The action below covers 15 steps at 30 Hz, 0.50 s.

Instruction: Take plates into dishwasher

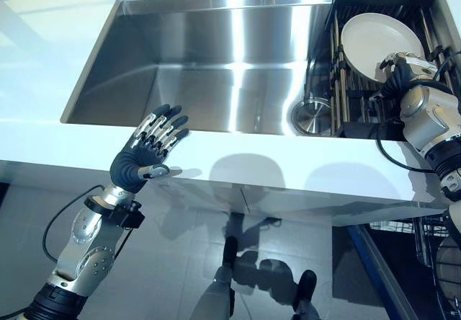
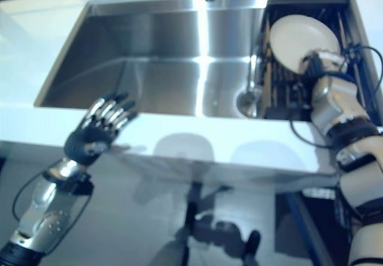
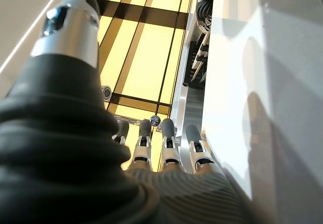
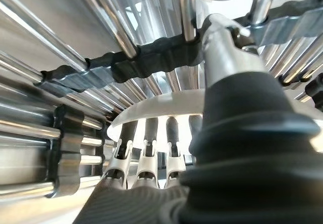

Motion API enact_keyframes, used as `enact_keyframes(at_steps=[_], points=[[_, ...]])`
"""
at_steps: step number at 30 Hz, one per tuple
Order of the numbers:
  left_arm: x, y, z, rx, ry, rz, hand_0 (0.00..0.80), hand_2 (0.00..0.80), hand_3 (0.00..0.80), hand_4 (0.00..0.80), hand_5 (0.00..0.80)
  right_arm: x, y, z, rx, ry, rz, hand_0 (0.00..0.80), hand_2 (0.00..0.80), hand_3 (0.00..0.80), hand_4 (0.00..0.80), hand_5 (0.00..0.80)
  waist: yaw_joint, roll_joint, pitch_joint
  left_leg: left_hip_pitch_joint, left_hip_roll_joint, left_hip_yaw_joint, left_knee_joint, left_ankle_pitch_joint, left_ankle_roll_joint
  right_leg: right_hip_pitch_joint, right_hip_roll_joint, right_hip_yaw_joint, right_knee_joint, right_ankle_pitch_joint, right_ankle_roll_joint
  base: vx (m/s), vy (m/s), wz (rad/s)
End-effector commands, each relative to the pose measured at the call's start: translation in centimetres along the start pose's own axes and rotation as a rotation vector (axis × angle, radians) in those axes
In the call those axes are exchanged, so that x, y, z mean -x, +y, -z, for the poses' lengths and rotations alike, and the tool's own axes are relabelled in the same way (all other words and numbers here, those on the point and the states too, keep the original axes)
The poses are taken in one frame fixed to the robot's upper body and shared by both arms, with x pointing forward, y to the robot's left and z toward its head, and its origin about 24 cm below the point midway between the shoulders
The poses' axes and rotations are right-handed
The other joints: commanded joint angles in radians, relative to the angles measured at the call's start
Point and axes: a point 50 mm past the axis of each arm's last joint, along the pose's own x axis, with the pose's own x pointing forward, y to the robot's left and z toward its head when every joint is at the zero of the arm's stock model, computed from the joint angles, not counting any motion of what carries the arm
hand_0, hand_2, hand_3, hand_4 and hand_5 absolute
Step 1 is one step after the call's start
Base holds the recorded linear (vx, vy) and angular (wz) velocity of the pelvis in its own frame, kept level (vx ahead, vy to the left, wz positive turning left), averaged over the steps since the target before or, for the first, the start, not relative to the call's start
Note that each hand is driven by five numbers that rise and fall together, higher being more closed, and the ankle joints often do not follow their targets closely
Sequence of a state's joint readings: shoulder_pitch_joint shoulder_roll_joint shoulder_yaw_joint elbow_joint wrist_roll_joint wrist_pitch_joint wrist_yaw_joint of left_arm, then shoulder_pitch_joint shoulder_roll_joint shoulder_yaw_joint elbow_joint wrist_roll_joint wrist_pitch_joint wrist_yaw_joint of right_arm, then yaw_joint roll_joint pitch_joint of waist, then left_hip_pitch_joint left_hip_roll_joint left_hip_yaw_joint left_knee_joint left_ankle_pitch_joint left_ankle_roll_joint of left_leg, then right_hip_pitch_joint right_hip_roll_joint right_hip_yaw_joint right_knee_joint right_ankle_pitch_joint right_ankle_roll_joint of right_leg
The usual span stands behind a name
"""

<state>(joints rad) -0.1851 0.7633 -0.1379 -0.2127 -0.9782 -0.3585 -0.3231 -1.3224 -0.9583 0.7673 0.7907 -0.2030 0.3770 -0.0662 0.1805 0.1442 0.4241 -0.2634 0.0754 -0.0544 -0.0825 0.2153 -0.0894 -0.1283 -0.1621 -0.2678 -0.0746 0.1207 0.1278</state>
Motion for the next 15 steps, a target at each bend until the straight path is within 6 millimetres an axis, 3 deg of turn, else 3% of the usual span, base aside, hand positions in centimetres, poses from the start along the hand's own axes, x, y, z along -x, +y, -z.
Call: enact_keyframes(at_steps=[1, 15], points=[[-0.3, -0.5, -0.2, 0.041, -0.022, 0.029, 0.0, 0.0, 0.0, 0.0, 0.0, -0.4, -7.4, -1.0, 0.022, 0.015, 0.259, 0.8, 0.8, 0.8, 0.8, 0.8, 0.037, -0.042, 0.029, 0.019, 0.004, 0.033, -0.005, -0.053, 0.008, -0.081, -0.068, -0.027, 0.036, 0.062, 0.022, 0.0, 0.0, 0.0], [0.0, -0.4, -0.5, 0.059, -0.024, 0.035, 0.0, 0.0, 0.0, 0.0, 0.0, -0.3, -9.0, -0.3, 0.045, 0.052, 0.369, 0.8, 0.8, 0.8, 0.8, 0.8, 0.045, -0.042, 0.008, 0.022, 0.007, 0.033, -0.005, -0.054, 0.006, -0.072, -0.068, -0.04, 0.03, 0.063, 0.024, 0.0, 0.0, 0.0]])
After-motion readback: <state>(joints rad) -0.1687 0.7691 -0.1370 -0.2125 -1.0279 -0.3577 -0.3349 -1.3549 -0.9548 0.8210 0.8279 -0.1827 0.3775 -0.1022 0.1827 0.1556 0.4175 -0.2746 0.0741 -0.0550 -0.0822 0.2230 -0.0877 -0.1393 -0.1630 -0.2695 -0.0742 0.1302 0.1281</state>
